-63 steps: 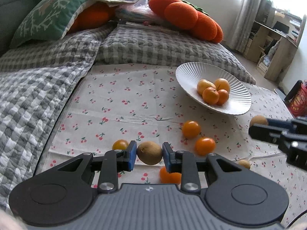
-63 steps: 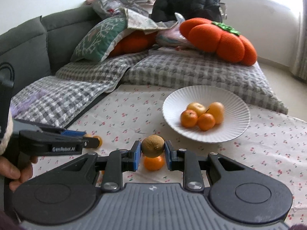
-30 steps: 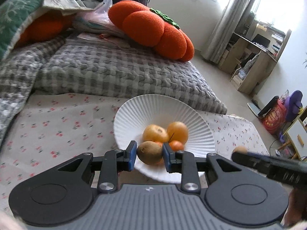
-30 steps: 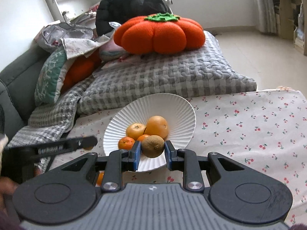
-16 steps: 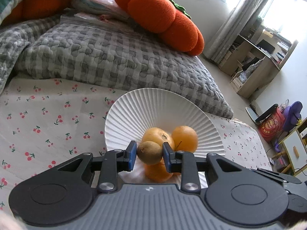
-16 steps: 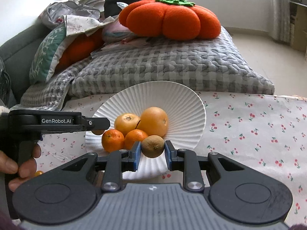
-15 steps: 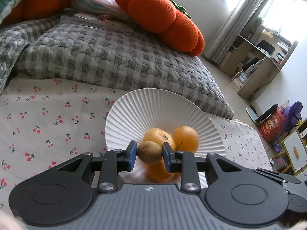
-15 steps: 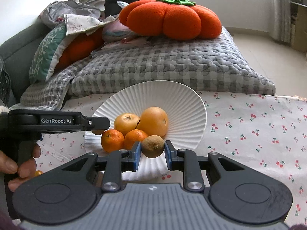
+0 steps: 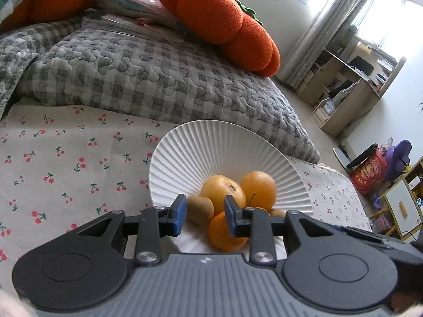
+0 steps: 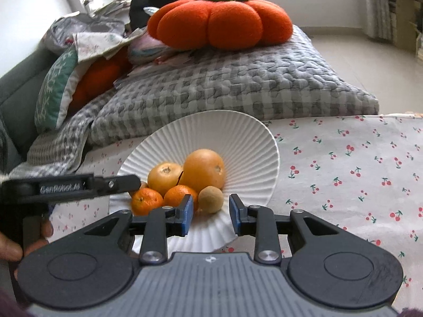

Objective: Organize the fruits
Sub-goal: 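Carry both kiwi-like fruits onto the white plate and open both tools, then withdraw both tools from the plate toward the remaining fruit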

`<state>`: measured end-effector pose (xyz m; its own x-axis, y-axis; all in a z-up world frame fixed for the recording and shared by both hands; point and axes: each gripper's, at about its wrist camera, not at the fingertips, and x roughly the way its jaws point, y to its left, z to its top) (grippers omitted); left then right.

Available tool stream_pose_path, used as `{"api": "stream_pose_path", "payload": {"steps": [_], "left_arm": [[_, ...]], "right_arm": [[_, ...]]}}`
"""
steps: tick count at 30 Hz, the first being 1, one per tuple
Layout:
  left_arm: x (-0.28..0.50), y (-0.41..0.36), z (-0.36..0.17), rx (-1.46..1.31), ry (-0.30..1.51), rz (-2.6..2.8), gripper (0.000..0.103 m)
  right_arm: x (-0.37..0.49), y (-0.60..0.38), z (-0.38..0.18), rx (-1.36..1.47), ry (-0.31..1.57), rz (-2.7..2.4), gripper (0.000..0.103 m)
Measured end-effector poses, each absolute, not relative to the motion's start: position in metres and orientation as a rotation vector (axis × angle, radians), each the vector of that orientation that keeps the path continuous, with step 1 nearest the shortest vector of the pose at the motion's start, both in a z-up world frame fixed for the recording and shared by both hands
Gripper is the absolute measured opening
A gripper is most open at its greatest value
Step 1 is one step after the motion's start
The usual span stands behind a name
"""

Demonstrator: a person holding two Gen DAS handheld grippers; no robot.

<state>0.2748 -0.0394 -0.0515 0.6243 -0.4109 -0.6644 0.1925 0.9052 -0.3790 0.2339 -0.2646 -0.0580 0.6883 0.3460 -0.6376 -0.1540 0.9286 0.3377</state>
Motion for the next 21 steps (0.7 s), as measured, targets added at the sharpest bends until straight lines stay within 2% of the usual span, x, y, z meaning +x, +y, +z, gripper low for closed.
{"api": "stream_pose_path", "payload": {"steps": [21], "left_arm": [[0.186,0.003,-0.012,-0.208,0.811,-0.237,0.03]], "right_arm": [[0.187,-0.233,-0.023,0.282,0.744,0.343,0.031]]}}
